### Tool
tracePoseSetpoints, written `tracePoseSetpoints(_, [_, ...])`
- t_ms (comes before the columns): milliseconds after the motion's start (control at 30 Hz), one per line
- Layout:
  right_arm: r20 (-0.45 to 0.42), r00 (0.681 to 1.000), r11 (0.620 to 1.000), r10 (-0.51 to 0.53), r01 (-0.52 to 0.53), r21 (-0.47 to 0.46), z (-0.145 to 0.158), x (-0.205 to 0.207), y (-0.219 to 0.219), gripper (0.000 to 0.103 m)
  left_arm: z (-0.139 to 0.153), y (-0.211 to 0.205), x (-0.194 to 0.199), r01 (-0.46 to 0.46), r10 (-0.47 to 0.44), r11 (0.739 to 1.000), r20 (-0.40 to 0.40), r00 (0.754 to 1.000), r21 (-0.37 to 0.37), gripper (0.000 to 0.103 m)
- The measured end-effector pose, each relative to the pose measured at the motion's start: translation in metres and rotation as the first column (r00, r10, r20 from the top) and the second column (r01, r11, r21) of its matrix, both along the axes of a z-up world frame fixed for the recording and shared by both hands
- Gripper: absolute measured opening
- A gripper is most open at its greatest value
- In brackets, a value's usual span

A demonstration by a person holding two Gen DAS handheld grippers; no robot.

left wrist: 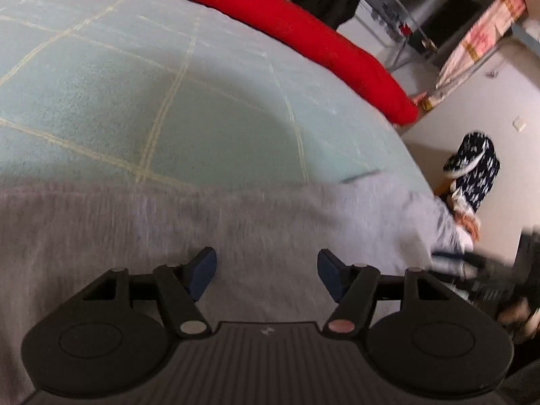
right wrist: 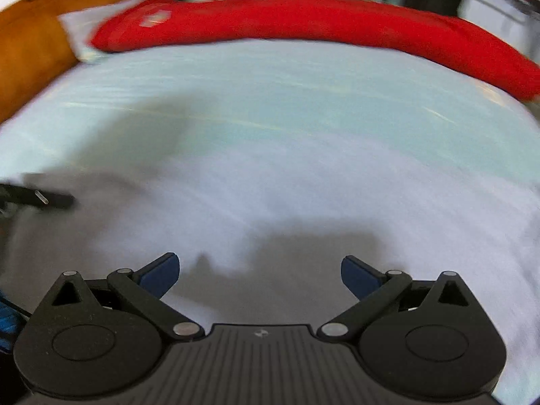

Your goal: Fold clothes

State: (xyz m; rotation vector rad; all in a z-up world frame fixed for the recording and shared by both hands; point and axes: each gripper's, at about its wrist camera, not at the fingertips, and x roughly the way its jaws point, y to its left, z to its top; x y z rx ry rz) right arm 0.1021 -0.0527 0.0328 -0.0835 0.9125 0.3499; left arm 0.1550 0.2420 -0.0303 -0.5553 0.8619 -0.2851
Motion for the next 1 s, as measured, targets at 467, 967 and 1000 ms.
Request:
tracePoseSetpoints(467, [0.155,0.982,0.993,0.106,-0.113,0.034,-0.014,-0.06,-0.036,0.103,0.036,-0.086,-0.091,-0.053,0.012,0.966,0.157,0.987,0.255,0.068])
tracePoseSetpoints(967, [0.267,0.955,0.989,0.13,-0.142,0.029,-0.048,-0.084,-0.039,0.103,0.007,-0.141,-0.166,-0.193,0.113,0.9,0.22,0.969,0.39,0.068])
tracePoseSetpoints(1000, [0.267,0.955,0.989,0.13,-0.143,0.032,-0.049,-0.081,-0.039,0.103,0.01,-0.144,-0.167,-0.193,0.106,0.898,0.232,0.967,0.396,0.068])
